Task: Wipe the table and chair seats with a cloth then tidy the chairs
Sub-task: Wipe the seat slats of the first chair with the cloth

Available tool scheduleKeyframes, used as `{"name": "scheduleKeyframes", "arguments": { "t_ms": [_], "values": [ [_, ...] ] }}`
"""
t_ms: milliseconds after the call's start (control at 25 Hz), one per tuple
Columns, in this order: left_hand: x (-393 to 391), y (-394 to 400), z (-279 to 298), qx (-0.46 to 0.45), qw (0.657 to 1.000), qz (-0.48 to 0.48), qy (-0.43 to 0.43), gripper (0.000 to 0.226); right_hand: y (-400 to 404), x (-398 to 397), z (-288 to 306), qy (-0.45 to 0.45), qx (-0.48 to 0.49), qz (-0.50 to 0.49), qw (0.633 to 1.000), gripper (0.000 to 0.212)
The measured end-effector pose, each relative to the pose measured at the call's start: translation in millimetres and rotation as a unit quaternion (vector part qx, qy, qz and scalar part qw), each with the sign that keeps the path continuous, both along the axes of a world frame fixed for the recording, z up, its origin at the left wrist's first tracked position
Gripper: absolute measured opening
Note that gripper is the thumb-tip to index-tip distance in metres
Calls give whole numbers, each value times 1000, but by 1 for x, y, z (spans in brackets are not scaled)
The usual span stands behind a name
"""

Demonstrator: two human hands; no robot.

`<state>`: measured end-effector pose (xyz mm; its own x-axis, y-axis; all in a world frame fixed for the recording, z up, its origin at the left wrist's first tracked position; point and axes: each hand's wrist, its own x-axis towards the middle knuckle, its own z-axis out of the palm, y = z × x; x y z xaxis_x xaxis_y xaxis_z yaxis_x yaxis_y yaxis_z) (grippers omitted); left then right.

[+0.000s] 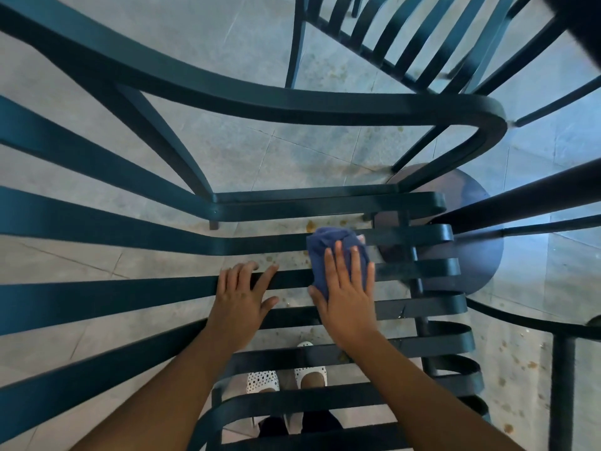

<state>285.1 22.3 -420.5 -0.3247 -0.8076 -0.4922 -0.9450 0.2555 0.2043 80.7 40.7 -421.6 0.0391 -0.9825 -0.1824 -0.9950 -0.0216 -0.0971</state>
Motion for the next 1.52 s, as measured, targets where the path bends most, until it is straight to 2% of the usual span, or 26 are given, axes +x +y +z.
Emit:
{"name": "scheduleKeyframes", "arguments": {
  "t_ms": [160, 320, 480, 560, 640, 720, 800, 1040, 1240, 1400, 1520],
  "values": [
    [-3, -8, 6, -25, 1000, -1, -6, 54, -1, 37, -3, -10, -1, 119, 993, 64],
    [-5, -10, 8, -46, 992, -45, -111, 60, -3, 77, -12, -4, -13, 148, 989, 66],
    [-9, -8, 5, -56, 993, -20, -98, 54, -2, 73, -13, -14, 3, 122, 992, 74],
    [-8, -8, -1, -86, 995, 0, -51, 45, -4, 60, -13, -23, -16, 85, 996, 67],
    [-10, -10, -1, -80, 997, 17, -10, 48, -3, 42, -12, -32, -21, 47, 998, 60],
    [-19, -12, -2, -45, 998, 41, -20, 58, 0, 24, -9, -44, -20, 38, 998, 59],
    [-27, -15, -5, -11, 997, 67, -41, 54, -1, 5, -5, -56, -18, 37, 998, 60],
    [-29, -15, -4, -6, 995, 67, -69, 54, 0, -73, -2, -57, -46, 2, 997, 60],
    [-55, -11, -5, -18, 995, 88, -33, 55, 3, -40, -6, -48, -74, -102, 991, 54],
    [-91, -6, -7, -54, 996, 16, 65, 62, 3, -17, -8, -68, -58, -92, 992, 53],
    [-104, -6, -9, -81, 993, 19, 82, 63, 4, -29, -10, -48, -75, -56, 995, 51]
  ]
}}
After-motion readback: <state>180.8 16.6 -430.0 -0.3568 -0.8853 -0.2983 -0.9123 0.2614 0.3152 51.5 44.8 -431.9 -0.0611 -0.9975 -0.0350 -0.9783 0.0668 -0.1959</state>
